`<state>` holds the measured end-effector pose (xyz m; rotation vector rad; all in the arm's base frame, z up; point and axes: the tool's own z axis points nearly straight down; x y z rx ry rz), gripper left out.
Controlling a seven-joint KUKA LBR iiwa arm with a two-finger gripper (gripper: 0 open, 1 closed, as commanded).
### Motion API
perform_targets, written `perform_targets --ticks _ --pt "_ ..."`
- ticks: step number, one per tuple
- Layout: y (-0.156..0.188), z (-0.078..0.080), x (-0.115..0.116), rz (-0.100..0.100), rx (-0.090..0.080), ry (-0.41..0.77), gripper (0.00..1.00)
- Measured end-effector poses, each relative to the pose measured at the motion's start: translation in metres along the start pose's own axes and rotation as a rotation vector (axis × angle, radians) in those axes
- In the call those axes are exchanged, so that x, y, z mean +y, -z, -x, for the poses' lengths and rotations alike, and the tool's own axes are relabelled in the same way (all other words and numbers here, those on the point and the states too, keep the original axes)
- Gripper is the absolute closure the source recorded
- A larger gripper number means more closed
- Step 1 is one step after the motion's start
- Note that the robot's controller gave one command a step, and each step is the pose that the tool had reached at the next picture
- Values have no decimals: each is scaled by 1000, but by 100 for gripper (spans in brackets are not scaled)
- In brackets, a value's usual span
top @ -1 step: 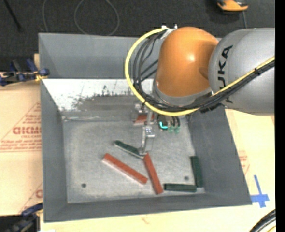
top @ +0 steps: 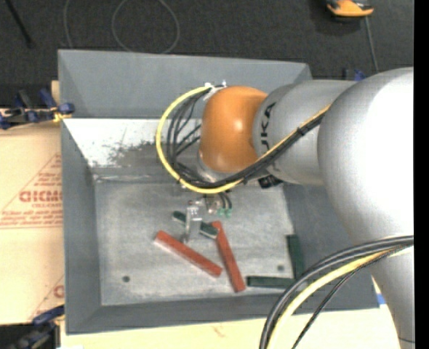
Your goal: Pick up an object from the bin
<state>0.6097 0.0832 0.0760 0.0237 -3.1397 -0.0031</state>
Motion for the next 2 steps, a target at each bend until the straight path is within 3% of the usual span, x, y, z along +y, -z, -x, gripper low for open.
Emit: perform_targets --ticks 1,2 --pt "-5 -24 -90 -5 -4 -27 0" --pt "-5 -23 -85 -2 -7 -24 100"
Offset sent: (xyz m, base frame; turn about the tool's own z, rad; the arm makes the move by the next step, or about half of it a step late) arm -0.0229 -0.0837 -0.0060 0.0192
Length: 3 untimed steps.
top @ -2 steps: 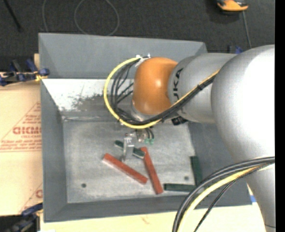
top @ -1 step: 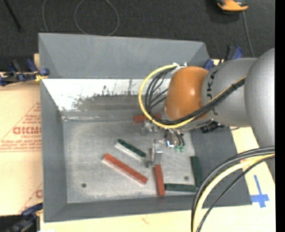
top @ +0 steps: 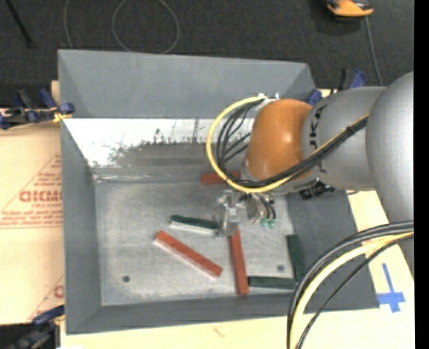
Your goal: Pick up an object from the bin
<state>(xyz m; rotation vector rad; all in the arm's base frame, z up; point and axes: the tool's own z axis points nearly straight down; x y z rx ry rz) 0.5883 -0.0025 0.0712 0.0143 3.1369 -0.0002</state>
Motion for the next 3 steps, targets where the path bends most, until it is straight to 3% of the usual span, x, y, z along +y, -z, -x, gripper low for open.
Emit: perform_targets --ticks 1,2,3 --pt "22 -57 -1 -2 6 34 100" --pt "21 -54 -1 -1 2 32 0" --pt "-1 -12 -77 -1 -3 -70 0"
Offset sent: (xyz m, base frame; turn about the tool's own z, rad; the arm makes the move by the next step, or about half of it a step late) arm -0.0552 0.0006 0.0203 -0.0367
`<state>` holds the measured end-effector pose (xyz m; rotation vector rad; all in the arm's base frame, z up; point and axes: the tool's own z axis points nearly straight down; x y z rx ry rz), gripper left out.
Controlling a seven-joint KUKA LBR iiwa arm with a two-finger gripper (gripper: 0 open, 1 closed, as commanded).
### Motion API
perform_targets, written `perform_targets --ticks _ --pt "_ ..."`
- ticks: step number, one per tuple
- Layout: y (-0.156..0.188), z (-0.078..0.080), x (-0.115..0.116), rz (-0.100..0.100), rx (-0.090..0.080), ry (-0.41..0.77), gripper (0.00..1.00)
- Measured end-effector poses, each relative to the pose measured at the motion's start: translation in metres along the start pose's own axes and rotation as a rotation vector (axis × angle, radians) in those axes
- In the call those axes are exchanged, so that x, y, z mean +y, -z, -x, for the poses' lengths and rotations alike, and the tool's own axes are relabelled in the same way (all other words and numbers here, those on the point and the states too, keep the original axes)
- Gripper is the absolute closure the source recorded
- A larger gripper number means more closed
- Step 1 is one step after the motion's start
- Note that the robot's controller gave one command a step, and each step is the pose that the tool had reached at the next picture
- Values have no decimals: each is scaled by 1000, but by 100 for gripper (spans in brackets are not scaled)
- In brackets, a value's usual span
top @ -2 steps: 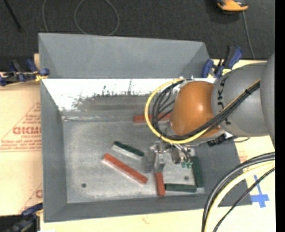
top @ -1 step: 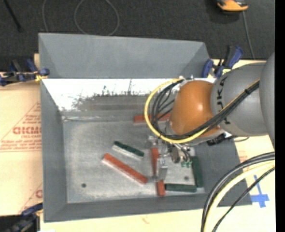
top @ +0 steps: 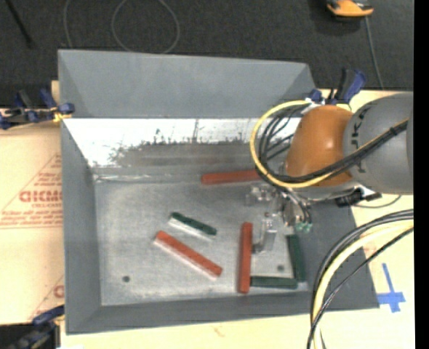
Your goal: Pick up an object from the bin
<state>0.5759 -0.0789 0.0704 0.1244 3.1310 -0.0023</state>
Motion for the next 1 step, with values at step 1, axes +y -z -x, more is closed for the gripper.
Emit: perform_targets --ticks 1 --pt "0 -39 43 4 7 -14 0"
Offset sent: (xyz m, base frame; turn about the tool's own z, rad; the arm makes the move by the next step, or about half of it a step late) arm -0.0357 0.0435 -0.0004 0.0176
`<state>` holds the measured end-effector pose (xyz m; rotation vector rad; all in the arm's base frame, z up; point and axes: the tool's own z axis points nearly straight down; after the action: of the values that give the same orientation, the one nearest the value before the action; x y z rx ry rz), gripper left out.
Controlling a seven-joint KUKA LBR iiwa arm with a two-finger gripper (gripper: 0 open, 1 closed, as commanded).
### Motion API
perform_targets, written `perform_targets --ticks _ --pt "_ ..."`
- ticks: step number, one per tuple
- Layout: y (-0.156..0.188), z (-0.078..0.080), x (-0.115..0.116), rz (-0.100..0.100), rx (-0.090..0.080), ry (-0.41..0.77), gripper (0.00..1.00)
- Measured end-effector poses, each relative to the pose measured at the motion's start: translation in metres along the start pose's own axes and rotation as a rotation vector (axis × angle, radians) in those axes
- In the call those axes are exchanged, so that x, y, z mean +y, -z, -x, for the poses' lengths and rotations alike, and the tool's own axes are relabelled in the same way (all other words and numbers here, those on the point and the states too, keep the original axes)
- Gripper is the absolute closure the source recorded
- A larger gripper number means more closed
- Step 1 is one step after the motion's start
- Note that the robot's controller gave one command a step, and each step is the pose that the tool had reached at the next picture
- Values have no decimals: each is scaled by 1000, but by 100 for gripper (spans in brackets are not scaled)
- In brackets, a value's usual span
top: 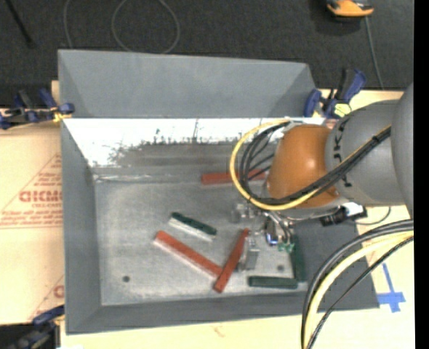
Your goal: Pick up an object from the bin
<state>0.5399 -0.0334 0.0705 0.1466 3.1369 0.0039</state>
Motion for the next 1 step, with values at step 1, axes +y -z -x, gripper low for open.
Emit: perform_targets --ticks 1 --pt "0 1 -1 0 -2 -3 100"
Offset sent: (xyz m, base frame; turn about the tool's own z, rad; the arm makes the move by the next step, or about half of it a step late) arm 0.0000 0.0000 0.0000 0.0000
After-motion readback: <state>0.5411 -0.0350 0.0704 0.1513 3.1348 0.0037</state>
